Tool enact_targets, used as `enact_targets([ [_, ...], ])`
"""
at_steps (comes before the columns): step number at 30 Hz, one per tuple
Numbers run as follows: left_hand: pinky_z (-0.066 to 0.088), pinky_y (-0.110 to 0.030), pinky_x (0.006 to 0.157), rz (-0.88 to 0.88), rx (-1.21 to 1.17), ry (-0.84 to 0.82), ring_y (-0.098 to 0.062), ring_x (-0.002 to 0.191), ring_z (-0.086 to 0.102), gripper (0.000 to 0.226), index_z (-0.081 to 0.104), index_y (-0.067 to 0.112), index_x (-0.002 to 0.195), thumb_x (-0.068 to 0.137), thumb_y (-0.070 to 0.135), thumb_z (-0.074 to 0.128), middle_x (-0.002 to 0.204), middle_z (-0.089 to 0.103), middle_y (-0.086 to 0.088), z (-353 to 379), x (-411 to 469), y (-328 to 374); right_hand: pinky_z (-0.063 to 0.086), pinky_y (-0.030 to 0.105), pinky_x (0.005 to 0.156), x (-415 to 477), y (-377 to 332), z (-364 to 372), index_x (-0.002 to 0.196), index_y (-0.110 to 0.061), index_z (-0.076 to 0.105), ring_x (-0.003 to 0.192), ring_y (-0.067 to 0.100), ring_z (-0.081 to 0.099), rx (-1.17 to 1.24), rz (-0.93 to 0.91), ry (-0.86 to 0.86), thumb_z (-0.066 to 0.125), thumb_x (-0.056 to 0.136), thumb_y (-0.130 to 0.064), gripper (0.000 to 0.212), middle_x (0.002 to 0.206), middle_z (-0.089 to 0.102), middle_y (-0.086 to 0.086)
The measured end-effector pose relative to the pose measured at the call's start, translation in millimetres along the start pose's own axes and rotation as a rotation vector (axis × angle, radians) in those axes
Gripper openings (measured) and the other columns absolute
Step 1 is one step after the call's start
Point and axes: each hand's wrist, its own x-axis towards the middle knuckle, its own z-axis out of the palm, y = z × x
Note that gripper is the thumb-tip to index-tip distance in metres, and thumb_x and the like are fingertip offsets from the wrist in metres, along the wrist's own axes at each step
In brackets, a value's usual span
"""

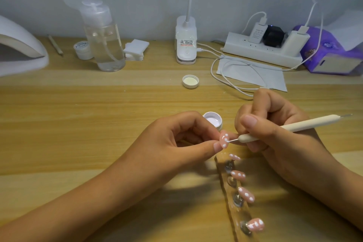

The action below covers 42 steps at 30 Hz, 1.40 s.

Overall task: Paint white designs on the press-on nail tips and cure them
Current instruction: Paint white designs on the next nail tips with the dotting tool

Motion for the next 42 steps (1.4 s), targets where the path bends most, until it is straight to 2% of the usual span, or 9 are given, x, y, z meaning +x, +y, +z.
enact_targets([
  [14,0.052,-0.02,0.066,0.007,-0.015,-0.003,-0.005,0.07,0.062,0.011,0.072,0.025,0.078,0.071,0.033,0.076,0.078,0.071,0.003,-1.0,-0.6,-0.5,0.047,0.013,0.06,-1.0,1.3,-1.4,0.067,-0.021,0.053,0.058,0.005,0.058,-0.01,0.011,-0.014,0.077,0.077,-0.032,0.028,0.061,0.055,0.002],
  [27,0.052,-0.022,0.068,0.008,-0.004,-0.01,-0.005,0.072,0.062,0.009,0.071,0.023,0.079,0.074,0.029,0.076,0.091,0.074,-0.01,-1.3,-0.7,-0.2,0.046,0.012,0.059,-0.7,2.4,-4.0,0.067,-0.022,0.053,0.058,0.005,0.056,-0.013,0.001,-0.004,0.077,0.078,-0.033,0.028,0.059,0.055,0.0],
  [32,0.053,-0.024,0.07,0.001,0.009,0.004,-0.006,0.074,0.063,0.007,0.071,0.02,0.08,0.077,0.023,0.076,0.095,0.074,-0.01,-0.9,-0.6,-0.1,0.045,0.013,0.058,-1.2,3.5,-5.5,0.065,-0.022,0.052,0.056,0.005,0.055,-0.026,-0.01,0.009,0.071,0.078,-0.02,0.024,0.057,0.053,0.0],
  [34,0.052,-0.024,0.069,-0.006,-0.007,0.009,-0.006,0.072,0.062,0.007,0.071,0.02,0.081,0.076,0.022,0.075,0.094,0.075,-0.008,-1.1,-0.1,0.1,0.047,0.02,0.065,-1.6,2.4,-4.8,0.066,-0.022,0.051,0.057,0.005,0.055,-0.024,-0.005,-0.004,0.076,0.077,-0.027,0.028,0.057,0.053,-0.001],
  [35,0.052,-0.022,0.068,-0.008,-0.012,0.013,-0.005,0.07,0.061,0.008,0.072,0.019,0.081,0.076,0.023,0.076,0.089,0.075,-0.006,-0.9,0.0,-0.2,0.047,0.03,0.071,-2.4,1.9,-4.1,0.066,-0.021,0.05,0.057,0.005,0.054,-0.029,-0.001,-0.014,0.077,0.077,-0.032,0.03,0.057,0.053,-0.002],
  [37,0.05,-0.018,0.065,-0.004,-0.018,0.02,-0.005,0.066,0.06,0.009,0.072,0.019,0.081,0.075,0.023,0.077,0.076,0.072,0.001,-1.0,0.1,-1.6,0.038,0.048,0.077,-4.1,1.5,-3.3,0.067,-0.021,0.049,0.056,0.006,0.053,-0.046,0.011,-0.032,0.076,0.077,-0.037,0.033,0.057,0.053,-0.004],
  [38,0.049,-0.017,0.064,-0.003,-0.027,0.022,-0.005,0.065,0.06,0.008,0.072,0.02,0.081,0.075,0.021,0.076,0.073,0.07,0.003,-1.5,0.0,-1.6,0.035,0.052,0.077,-4.6,1.7,-3.2,0.067,-0.021,0.049,0.056,0.006,0.052,-0.053,0.019,-0.042,0.076,0.077,-0.038,0.033,0.057,0.054,-0.004],
  [40,0.049,-0.017,0.064,-0.001,-0.016,0.038,-0.005,0.065,0.06,0.006,0.073,0.021,0.081,0.076,0.019,0.075,0.075,0.071,0.002,0.0,-0.6,-0.2,0.034,0.053,0.077,-3.1,0.7,-3.0,0.066,-0.021,0.051,0.056,0.006,0.052,-0.034,0.03,-0.052,0.077,0.076,-0.037,0.033,0.057,0.053,-0.004],
  [42,0.051,-0.017,0.066,0.017,-0.004,0.06,-0.004,0.067,0.061,0.006,0.073,0.022,0.082,0.077,0.02,0.077,0.08,0.073,0.002,0.5,-1.9,1.4,0.042,0.048,0.074,0.8,-1.5,-4.3,0.065,-0.022,0.05,0.054,0.008,0.046,0.058,0.045,-0.02,0.076,0.077,-0.027,0.029,0.055,0.051,-0.005],
])
